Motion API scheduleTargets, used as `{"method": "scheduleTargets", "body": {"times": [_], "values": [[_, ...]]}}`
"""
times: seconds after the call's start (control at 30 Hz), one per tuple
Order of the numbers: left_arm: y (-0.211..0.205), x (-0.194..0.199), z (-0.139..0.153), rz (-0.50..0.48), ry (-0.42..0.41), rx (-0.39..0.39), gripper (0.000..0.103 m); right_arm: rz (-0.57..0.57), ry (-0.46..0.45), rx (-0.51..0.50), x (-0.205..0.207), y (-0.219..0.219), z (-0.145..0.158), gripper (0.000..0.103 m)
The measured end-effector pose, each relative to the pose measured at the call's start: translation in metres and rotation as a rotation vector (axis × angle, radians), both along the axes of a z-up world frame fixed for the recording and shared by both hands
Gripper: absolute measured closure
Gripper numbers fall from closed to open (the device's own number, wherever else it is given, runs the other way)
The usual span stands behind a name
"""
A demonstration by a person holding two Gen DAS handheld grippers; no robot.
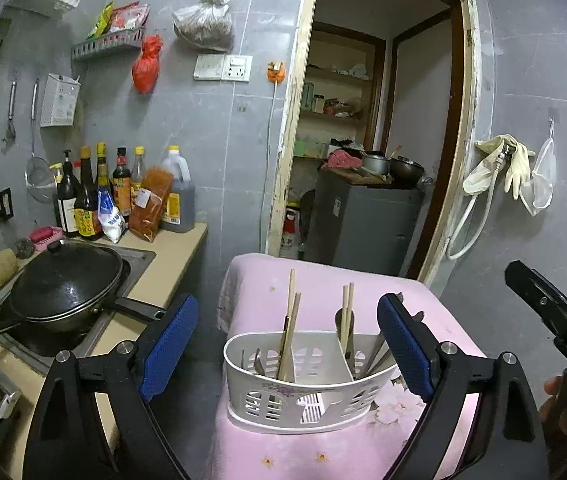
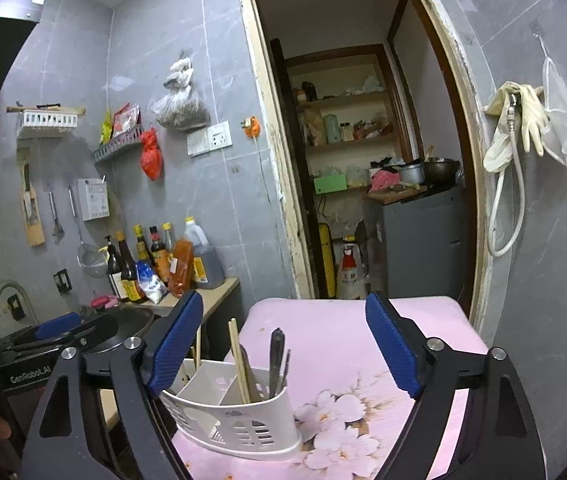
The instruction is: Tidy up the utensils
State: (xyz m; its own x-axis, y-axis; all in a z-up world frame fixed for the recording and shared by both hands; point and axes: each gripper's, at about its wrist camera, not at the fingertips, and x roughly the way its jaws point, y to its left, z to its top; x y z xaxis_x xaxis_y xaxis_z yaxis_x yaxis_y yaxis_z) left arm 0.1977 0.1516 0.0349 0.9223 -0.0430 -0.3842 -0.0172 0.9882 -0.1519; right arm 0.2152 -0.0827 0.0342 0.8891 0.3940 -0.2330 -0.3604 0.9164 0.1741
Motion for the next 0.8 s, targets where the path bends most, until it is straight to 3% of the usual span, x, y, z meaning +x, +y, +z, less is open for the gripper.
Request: {"method": "scheduleTargets", "body": {"times": [0.17, 0.8], "values": [[-0.012, -0.015, 0.006, 0.039, -0.019, 0.011, 0.008, -0.005, -0.012, 0.007, -0.010, -0.020, 0.006, 0.001], [-0.073, -0.096, -0.013, 0.078, 0.038, 0.058, 0.007, 0.000, 0.082, -0.104, -0.076, -0.092, -0.009, 0.000]]}}
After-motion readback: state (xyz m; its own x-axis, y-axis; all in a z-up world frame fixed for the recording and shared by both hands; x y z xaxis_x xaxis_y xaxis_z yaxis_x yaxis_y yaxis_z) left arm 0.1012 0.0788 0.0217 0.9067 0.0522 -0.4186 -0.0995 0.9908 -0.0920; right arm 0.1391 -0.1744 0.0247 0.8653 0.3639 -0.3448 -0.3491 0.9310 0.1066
